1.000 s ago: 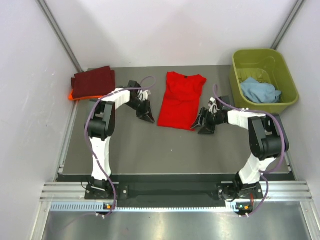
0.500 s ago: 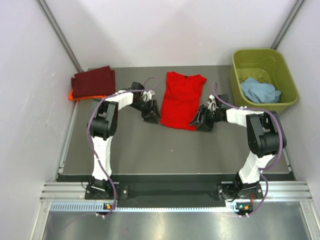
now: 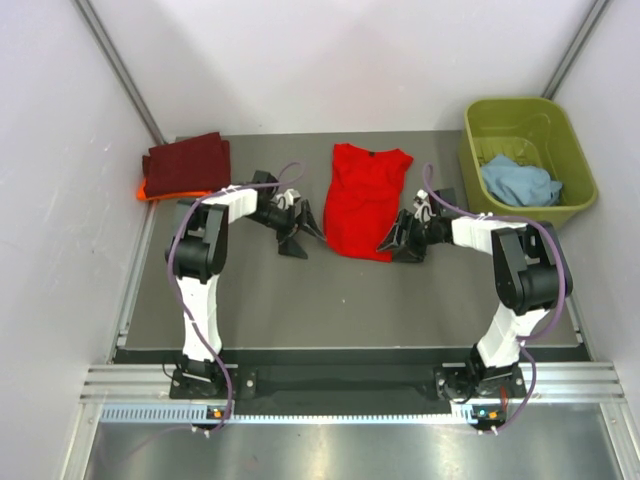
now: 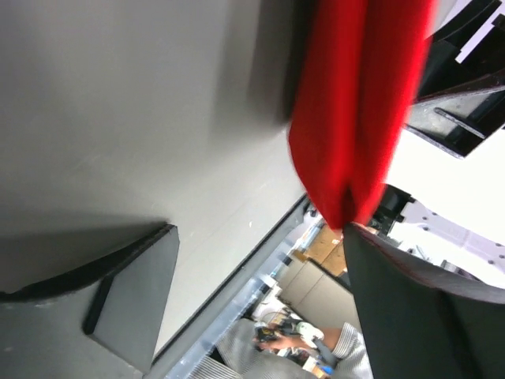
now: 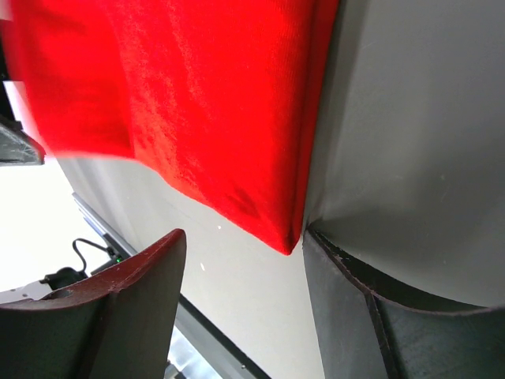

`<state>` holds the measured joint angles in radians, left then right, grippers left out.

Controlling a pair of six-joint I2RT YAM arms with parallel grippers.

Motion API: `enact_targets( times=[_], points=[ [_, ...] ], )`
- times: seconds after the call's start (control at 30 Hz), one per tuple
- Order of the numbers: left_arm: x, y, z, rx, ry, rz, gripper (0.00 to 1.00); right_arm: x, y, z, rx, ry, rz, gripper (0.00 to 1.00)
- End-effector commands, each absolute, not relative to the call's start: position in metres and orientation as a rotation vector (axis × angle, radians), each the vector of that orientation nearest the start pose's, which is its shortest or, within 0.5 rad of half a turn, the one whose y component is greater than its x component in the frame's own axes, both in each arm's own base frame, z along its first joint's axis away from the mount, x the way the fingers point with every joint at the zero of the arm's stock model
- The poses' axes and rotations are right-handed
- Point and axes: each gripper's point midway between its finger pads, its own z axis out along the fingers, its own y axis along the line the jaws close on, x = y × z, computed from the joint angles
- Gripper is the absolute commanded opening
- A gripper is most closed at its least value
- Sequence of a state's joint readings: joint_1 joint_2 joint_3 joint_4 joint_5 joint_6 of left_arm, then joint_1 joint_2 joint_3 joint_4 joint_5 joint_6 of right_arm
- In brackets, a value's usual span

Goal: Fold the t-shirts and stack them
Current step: Fold the tshirt

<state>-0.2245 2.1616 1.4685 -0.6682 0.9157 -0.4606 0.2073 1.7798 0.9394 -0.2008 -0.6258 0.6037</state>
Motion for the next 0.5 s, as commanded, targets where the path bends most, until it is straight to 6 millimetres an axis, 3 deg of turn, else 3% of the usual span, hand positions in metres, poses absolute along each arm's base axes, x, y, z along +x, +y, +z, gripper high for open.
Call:
enact_targets(
  times=[0.0, 0.13, 0.27, 0.47],
  points=[
    [0.343, -0.218, 0.052, -0.254, 2.921, -1.403, 0.87, 0.328, 0.194, 0.04, 0.252, 2.67, 1.03, 0.62],
    [0.346, -0.221, 0.051, -0.278, 2.913, -1.422, 0.73, 0.327, 0.193, 0.039, 0.258, 2.672, 1.026, 0.62],
    [0.352, -0.223, 0.047, -0.285, 2.901, -1.427, 0.74, 0.328, 0.193, 0.041, 0.246, 2.663, 1.026, 0.62],
    [0.358, -0.246, 0.033, -0.215, 2.919, -1.444, 0.71, 0.325, 0.191, 0.036, 0.249, 2.666, 1.013, 0.62]
  ],
)
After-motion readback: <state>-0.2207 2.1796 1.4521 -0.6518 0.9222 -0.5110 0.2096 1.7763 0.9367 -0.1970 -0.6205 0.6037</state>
